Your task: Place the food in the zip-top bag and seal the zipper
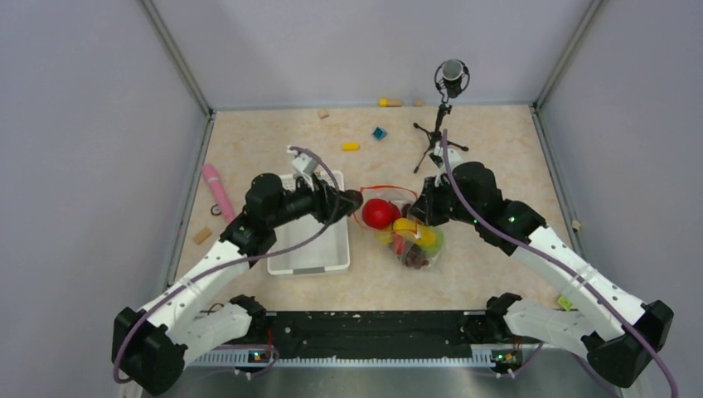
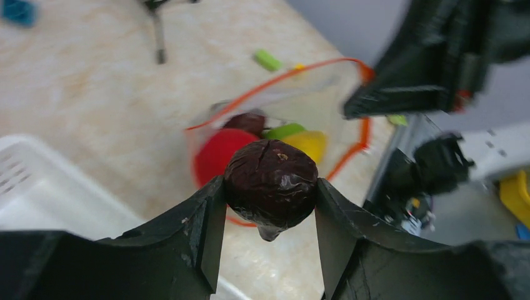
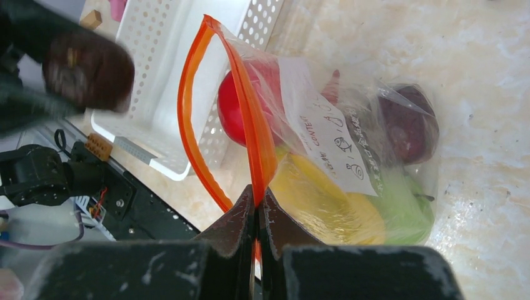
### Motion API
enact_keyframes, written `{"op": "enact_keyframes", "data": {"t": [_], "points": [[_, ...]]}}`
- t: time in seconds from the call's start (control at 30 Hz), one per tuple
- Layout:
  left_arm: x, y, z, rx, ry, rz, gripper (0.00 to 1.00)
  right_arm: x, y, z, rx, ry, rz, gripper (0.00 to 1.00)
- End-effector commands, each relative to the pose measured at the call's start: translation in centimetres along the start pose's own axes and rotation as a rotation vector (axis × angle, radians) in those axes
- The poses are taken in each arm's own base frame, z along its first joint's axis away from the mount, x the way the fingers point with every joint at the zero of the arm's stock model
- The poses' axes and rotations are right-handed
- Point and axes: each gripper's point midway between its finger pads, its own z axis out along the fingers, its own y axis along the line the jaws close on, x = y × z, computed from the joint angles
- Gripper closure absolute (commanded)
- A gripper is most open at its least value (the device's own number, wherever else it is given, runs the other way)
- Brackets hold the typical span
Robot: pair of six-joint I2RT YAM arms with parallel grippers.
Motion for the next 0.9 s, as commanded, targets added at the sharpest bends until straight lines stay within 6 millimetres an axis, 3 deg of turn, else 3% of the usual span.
{"op": "enact_keyframes", "data": {"t": [0.0, 0.1, 0.27, 0.53, 0.7, 0.87], "points": [[0.5, -8.8, 0.0, 0.326, -0.02, 0.311, 1.0, -2.0, 1.0, -1.0, -0.047, -0.078, -0.006, 1.0], [1.0, -10.5, 1.1, 0.374, -0.009, 0.371, 1.0, -2.0, 1.4, -1.1, -0.062, -0.075, -0.003, 1.0], [0.8, -9.3, 4.2, 0.284, 0.029, 0.352, 1.0, -2.1, 1.9, -1.6, -0.091, -0.077, 0.0, 1.0], [1.8, -8.9, 8.0, 0.252, 0.081, 0.33, 1.0, -2.1, 2.5, -2.1, -0.119, -0.082, 0.003, 1.0], [2.5, -8.6, 9.5, 0.226, 0.11, 0.312, 0.83, -1.9, 2.6, -2.1, -0.128, -0.075, 0.015, 1.0], [2.9, -9.1, 10.0, 0.246, 0.126, 0.305, 0.51, -1.8, 2.6, -2.1, -0.128, -0.072, 0.019, 1.0]]}}
